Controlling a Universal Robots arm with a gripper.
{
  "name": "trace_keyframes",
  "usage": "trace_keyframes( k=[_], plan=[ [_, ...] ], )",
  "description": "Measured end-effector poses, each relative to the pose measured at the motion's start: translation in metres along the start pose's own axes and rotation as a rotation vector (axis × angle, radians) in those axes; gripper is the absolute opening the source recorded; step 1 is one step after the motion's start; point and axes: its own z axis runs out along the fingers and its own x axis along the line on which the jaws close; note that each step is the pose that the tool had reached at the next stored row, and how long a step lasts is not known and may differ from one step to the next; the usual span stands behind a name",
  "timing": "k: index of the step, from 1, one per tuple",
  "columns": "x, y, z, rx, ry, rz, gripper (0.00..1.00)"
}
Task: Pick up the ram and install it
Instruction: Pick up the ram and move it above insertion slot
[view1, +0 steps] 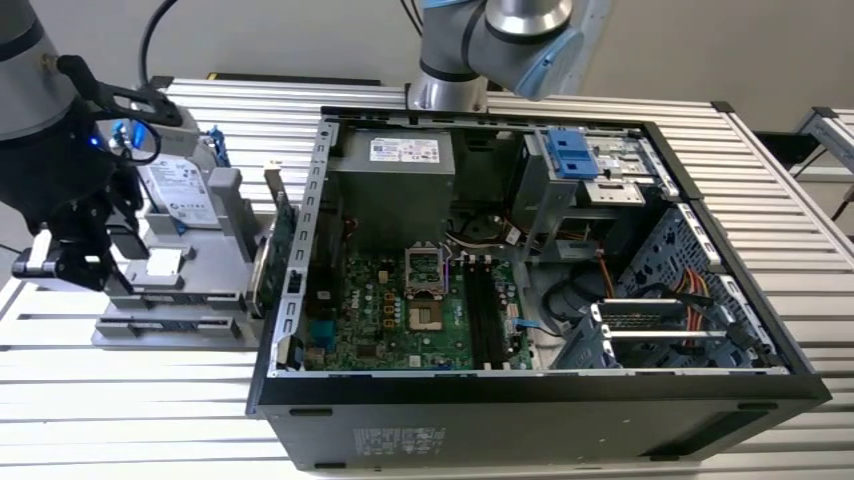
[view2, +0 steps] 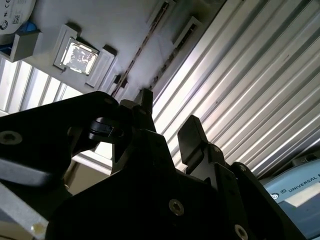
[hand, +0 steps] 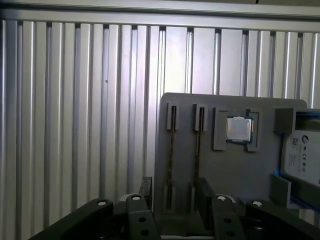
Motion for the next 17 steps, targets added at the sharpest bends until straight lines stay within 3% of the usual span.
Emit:
trace_keyframes(
  k=[17],
  plan=[
    [0.0003,-0.0007,0.0144,0.0001,0.0,0.0,1.0]
  ],
)
